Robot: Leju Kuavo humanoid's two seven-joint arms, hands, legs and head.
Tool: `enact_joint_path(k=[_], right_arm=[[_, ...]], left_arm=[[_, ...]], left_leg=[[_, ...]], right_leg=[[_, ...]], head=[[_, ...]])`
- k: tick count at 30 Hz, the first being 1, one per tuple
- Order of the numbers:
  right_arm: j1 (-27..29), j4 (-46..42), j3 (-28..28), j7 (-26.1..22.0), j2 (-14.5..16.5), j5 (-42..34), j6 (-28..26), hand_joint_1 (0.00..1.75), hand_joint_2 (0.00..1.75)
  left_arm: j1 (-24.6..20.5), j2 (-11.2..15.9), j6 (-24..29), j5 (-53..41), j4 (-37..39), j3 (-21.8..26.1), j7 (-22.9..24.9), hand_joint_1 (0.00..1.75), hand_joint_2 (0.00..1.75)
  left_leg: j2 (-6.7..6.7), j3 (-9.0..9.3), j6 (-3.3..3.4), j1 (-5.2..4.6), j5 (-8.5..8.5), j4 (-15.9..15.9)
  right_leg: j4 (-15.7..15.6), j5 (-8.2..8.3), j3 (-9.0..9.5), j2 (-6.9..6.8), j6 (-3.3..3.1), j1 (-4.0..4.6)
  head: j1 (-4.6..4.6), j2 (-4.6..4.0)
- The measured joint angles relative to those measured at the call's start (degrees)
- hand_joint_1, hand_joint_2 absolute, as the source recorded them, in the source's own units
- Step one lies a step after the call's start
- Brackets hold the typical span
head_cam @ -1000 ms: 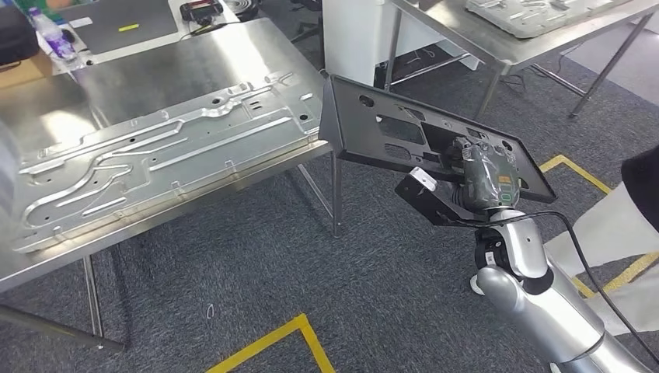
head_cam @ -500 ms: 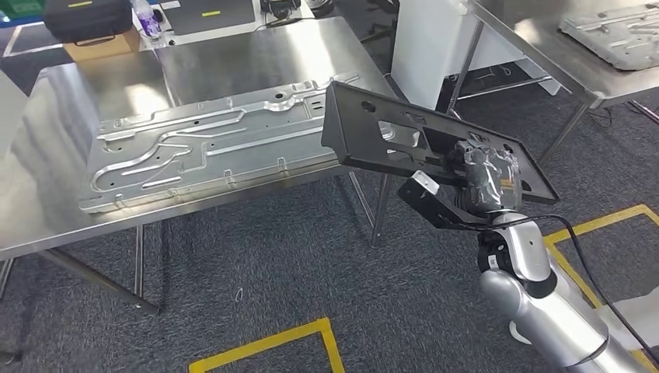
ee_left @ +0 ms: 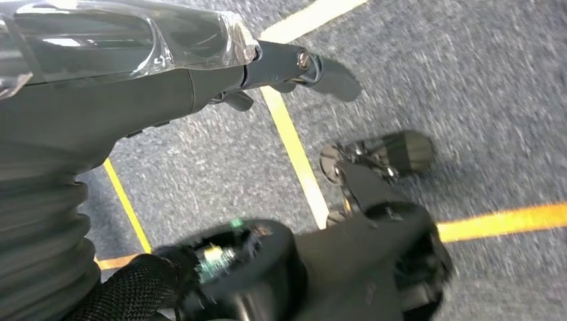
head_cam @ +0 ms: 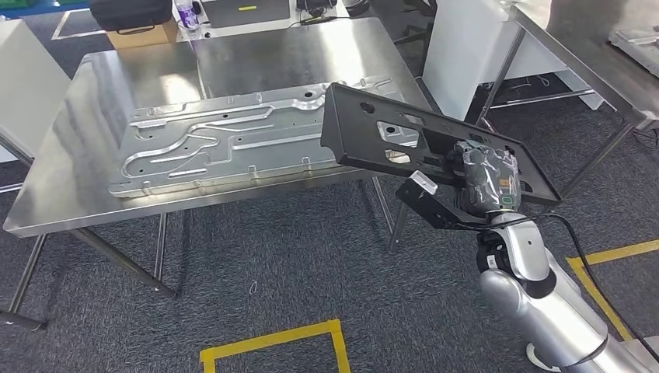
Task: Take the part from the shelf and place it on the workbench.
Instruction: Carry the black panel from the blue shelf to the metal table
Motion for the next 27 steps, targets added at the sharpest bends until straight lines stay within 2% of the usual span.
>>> enact_joint_path(k=[2, 3, 5, 6, 7, 8, 9, 10, 11, 12, 13, 16, 17, 18, 20, 21, 22, 23, 24, 26, 27], right_arm=[[0.11, -0.14, -0.04, 0.04, -0.06, 0.08, 0.01, 1.75, 1.75], [0.11, -0.19, -0.06, 0.04, -0.13, 0.13, 0.01, 1.75, 1.75], [0.23, -0.17, -0.07, 0.08, -0.22, 0.22, 0.05, 1.75, 1.75], [0.43, -0.17, -0.07, 0.10, -0.26, 0.26, 0.08, 1.75, 1.75], [0.64, -0.16, -0.07, 0.13, -0.26, 0.27, 0.11, 1.75, 1.75], [0.78, -0.17, -0.07, 0.15, -0.26, 0.29, 0.14, 1.75, 1.75], [0.85, -0.17, -0.07, 0.15, -0.26, 0.30, 0.15, 1.75, 1.75], [0.87, -0.18, -0.07, 0.15, -0.25, 0.33, 0.16, 1.75, 1.75], [0.85, -0.19, -0.05, 0.15, -0.22, 0.37, 0.22, 1.75, 1.75], [0.87, -0.19, -0.03, 0.15, -0.19, 0.40, 0.29, 1.75, 1.75], [0.92, -0.19, -0.01, 0.15, -0.15, 0.44, 0.39, 1.75, 1.75], [1.03, -0.19, 0.04, 0.15, -0.02, 0.63, 0.53, 1.75, 1.75], [1.02, -0.20, 0.04, 0.15, 0.02, 0.76, 0.53, 1.75, 1.75], [1.02, -0.20, 0.04, 0.14, 0.05, 0.89, 0.53, 1.75, 1.75], [1.04, -0.20, 0.05, 0.13, 0.11, 1.04, 0.53, 1.75, 1.75], [1.06, -0.20, 0.07, 0.13, 0.14, 1.05, 0.53, 1.75, 1.75], [1.08, -0.19, 0.09, 0.13, 0.19, 1.07, 0.53, 1.75, 1.75], [1.09, -0.19, 0.11, 0.13, 0.25, 1.07, 0.53, 1.75, 1.75], [1.10, -0.19, 0.13, 0.13, 0.31, 1.07, 0.53, 1.75, 1.75], [1.09, -0.19, 0.15, 0.13, 0.39, 1.07, 0.53, 1.75, 1.75], [1.08, -0.19, 0.15, 0.13, 0.40, 1.08, 0.53, 1.75, 1.75]], left_arm=[[0.09, -0.01, 0.01, 0.01, 0.00, -0.01, -0.07, 0.00, 1.75], [0.06, -0.04, 0.01, 0.00, 0.00, -0.02, -0.10, 0.00, 1.75], [0.00, -0.12, 0.01, -0.01, 0.00, -0.02, -0.14, 0.00, 1.75], [0.00, -0.15, 0.01, 0.00, 0.00, -0.02, -0.14, 0.00, 1.75], [0.02, -0.19, 0.01, 0.02, 0.00, -0.02, -0.14, 0.00, 1.75], [0.03, -0.22, 0.00, 0.04, 0.00, -0.02, -0.14, 0.00, 1.75], [0.04, -0.25, -0.01, 0.07, 0.00, -0.02, -0.15, 0.00, 1.75], [0.05, -0.28, -0.01, 0.10, 0.00, -0.02, -0.15, 0.00, 1.75], [0.05, -0.30, -0.02, 0.13, 0.00, -0.02, -0.15, 0.00, 1.75], [0.06, -0.31, -0.01, 0.18, 0.00, -0.02, -0.16, 0.00, 1.75], [0.08, -0.31, -0.01, 0.23, 0.00, -0.02, -0.17, 0.00, 1.75], [0.06, -0.26, 0.01, 0.32, 0.00, -0.01, -0.22, 0.00, 1.75], [0.02, -0.22, 0.01, 0.32, 0.00, -0.01, -0.23, 0.00, 1.75], [-0.01, -0.19, 0.02, 0.31, 0.00, -0.01, -0.26, 0.00, 1.75], [-0.05, -0.16, 0.02, 0.30, 0.00, -0.01, -0.31, 0.00, 1.75], [-0.05, -0.16, 0.02, 0.31, 0.00, 0.00, -0.35, 0.00, 1.75], [-0.06, -0.16, 0.02, 0.31, 0.00, 0.00, -0.40, 0.00, 1.75], [-0.06, -0.15, 0.02, 0.31, 0.00, 0.00, -0.44, 0.00, 1.75], [-0.07, -0.14, 0.02, 0.31, 0.00, 0.00, -0.48, 0.00, 1.75], [-0.10, -0.12, 0.06, 0.28, 0.00, -0.01, -0.50, 0.00, 1.75], [-0.08, -0.13, 0.08, 0.25, 0.00, -0.01, -0.51, 0.00, 1.75]], left_leg=[[-0.32, 1.25, 0.24, 0.38, 0.65, -1.53], [-0.48, 1.89, 0.32, 0.61, 0.93, -2.18], [-0.82, 2.34, 0.48, 0.68, 0.93, -2.42], [-1.04, 2.44, 0.52, 0.68, 0.84, -2.40], [-1.29, 2.53, 0.51, 0.70, 0.73, -2.38], [-1.55, 2.64, 0.44, 0.74, 0.60, -2.33], [-1.79, 2.81, 0.28, 0.80, 0.41, -2.22], [-2.03, 2.95, 0.05, 0.86, 0.14, -2.00], [-2.22, 2.93, -0.26, 0.81, -0.19, -1.66], [-2.38, 2.83, -0.57, 0.75, -0.49, -1.32], [-2.55, 2.66, -0.81, 0.68, -0.70, -1.09], [-2.85, 2.30, -1.47, 0.76, -1.12, -0.64], [-2.66, 1.81, -1.83, 0.87, -1.88, 0.53], [-2.39, 0.68, -2.23, 1.02, -3.28, 3.02], [-1.87, -3.31, -2.94, 1.36, -7.04, 11.08], [-1.77, -5.37, -3.18, 1.52, -8.39, 14.95], [-1.68, -6.66, -3.32, 1.64, -8.79, 17.11], [-1.50, -6.77, -3.40, 1.73, -8.01, 16.88], [-1.12, -5.53, -3.38, 1.78, -6.21, 14.02], [1.10, -1.26, -3.07, 1.57, -2.10, 5.06], [1.99, 0.30, -2.80, 1.37, -0.86, 1.70]], right_leg=[[0.87, -0.73, -0.04, 0.92, 0.51, 0.02], [3.00, -1.86, -0.89, 1.73, 0.69, 0.04], [10.25, -4.97, -4.56, 2.99, 0.99, -0.02], [13.53, -5.93, -6.52, 3.19, 1.17, -0.03], [15.05, -5.83, -7.71, 3.24, 1.33, -0.07], [14.31, -4.61, -7.80, 3.25, 1.45, -0.12], [11.20, -2.45, -6.61, 3.25, 1.52, -0.20], [6.82, -0.14, -4.73, 3.31, 1.58, -0.31], [2.98, 1.50, -2.95, 3.44, 1.50, -0.32], [0.25, 2.46, -1.70, 3.53, 1.28, -0.30], [-1.00, 2.64, -1.17, 3.58, 0.98, -0.23], [-1.19, 2.51, -1.14, 3.05, -0.09, -0.13], [-1.27, 2.50, -1.07, 2.73, -0.42, -0.19], [-1.34, 2.49, -0.98, 2.36, -0.70, -0.29], [-1.34, 2.32, -0.89, 1.64, -1.01, -0.29], [-1.34, 2.24, -0.87, 1.25, -1.05, -0.28], [-1.34, 2.15, -0.82, 0.85, -1.05, -0.29], [-1.33, 2.05, -0.71, 0.42, -1.01, -0.30], [-1.33, 1.91, -0.51, -0.03, -0.93, -0.31], [-1.31, 1.57, 0.03, -0.88, -0.53, -0.21], [-1.30, 1.39, 0.26, -1.26, -0.26, -0.09]], head=[[0.09, 0.00], [0.18, 0.00], [0.30, 0.00], [0.34, 0.00], [0.35, 0.00], [0.36, 0.00], [0.36, 0.00], [0.36, 0.00], [0.36, 0.00], [0.36, 0.00], [0.35, 0.00], [0.34, 0.00], [0.29, 0.00], [0.23, 0.00], [0.09, 0.00], [0.08, 0.00], [0.08, 0.00], [0.08, 0.00], [0.08, 0.00], [0.07, 0.00], [0.11, 0.00]])
